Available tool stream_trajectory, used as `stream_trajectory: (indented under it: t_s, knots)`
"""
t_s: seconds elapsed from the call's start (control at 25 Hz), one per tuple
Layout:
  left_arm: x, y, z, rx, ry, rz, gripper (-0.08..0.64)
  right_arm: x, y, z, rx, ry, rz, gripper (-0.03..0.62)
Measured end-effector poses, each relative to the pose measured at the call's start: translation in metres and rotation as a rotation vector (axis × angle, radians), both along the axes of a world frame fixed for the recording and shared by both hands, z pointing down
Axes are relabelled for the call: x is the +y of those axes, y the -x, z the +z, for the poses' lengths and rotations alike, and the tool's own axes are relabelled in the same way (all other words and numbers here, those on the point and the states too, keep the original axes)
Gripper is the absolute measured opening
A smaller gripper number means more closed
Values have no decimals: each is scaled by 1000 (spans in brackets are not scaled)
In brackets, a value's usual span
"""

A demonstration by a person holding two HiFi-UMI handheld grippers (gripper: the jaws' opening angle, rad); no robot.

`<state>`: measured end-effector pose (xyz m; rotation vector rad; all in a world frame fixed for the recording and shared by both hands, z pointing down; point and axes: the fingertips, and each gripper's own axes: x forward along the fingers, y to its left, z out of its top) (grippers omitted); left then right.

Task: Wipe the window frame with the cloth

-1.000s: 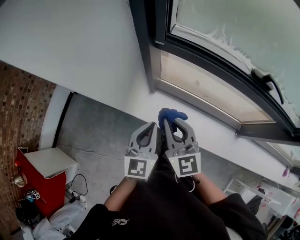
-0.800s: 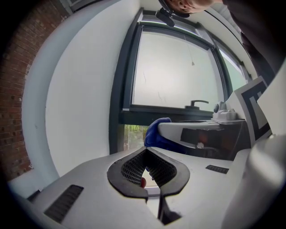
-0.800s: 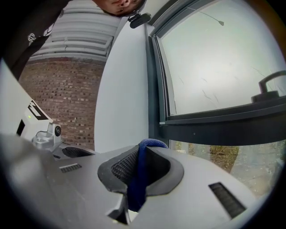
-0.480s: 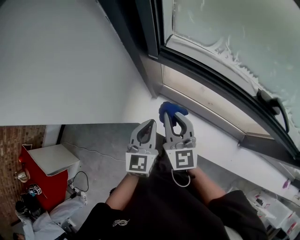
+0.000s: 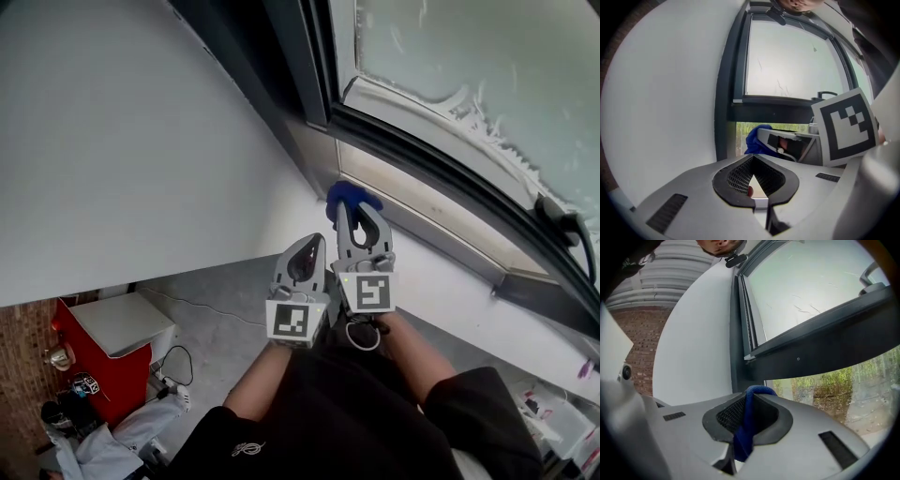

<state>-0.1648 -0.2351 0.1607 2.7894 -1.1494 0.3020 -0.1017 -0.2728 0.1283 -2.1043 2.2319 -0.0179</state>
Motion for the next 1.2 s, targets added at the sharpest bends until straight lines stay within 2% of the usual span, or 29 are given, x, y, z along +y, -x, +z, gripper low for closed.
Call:
stream_trajectory:
  t_s: [0.2, 0.6, 1.2]
  knots:
    - [-17, 2, 6, 6, 11, 31, 5, -37, -1, 5, 14, -42, 35, 23]
    - [-34, 21, 12, 11, 31, 56, 5, -84, -9, 20, 69, -53, 94, 23]
    - [-48, 6, 18, 27, 37, 71, 5, -121, -27, 17, 135, -76, 154, 23]
